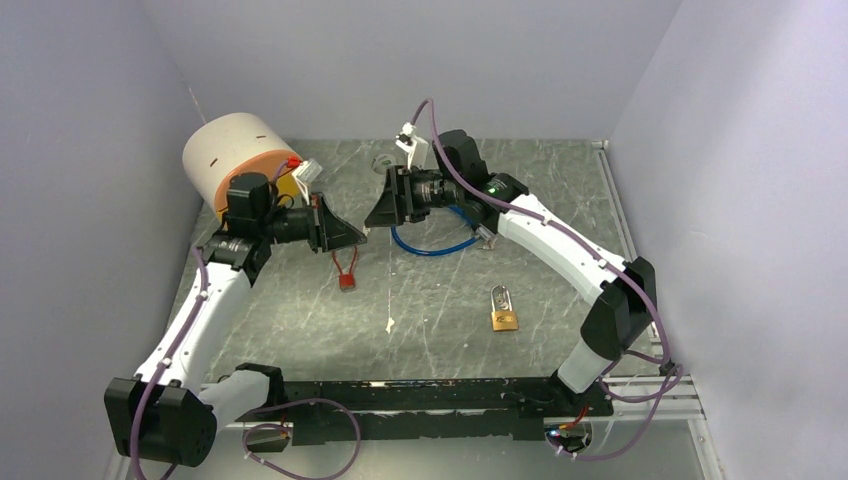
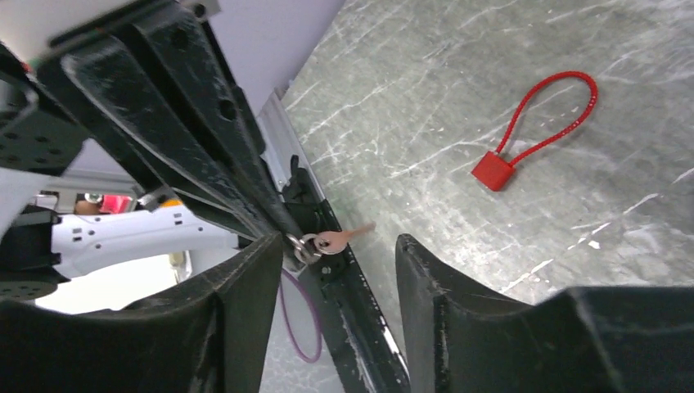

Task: Unlock with the key

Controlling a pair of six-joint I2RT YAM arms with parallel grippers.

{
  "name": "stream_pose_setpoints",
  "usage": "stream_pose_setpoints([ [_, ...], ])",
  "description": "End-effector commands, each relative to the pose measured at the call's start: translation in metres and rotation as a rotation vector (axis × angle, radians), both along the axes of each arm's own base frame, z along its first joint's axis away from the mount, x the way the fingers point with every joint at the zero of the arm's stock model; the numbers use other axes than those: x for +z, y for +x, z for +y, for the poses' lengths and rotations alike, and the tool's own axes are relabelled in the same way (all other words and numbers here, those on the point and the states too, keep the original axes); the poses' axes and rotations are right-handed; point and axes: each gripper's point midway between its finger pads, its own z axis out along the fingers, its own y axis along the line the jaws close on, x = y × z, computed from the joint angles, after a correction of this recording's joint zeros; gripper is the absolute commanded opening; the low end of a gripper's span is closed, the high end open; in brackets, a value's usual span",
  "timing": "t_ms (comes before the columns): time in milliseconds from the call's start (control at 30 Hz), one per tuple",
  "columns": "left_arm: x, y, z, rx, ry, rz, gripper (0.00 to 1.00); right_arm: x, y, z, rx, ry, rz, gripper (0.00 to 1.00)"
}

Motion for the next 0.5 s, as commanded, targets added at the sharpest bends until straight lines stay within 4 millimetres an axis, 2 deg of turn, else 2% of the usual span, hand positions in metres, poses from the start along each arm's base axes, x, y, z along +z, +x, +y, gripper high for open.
stream_pose_setpoints([
  [0, 0.02, -0.004, 0.003, -0.027, 0.05, -0.11, 0.03, 0.031, -0.008, -0.008, 0.061, 0.068, -0.141, 0.59],
  [133, 0.012, -0.013, 0.012, -0.058, 0.158, -0.109, 0.03, 0.046, -0.018, -0.005, 0.164, 0.109, -0.219, 0.62],
  [233, 0.015, -0.018, 0.016, -0.1, 0.217, -0.124, 0.03, 0.053, -0.026, 0.002, 0.26, 0.143, -0.259, 0.61],
  [467, 0.023, -0.022, 0.017, -0.139, 0.25, -0.142, 0.03, 0.066, -0.039, 0.02, 0.378, 0.232, -0.275, 0.4],
])
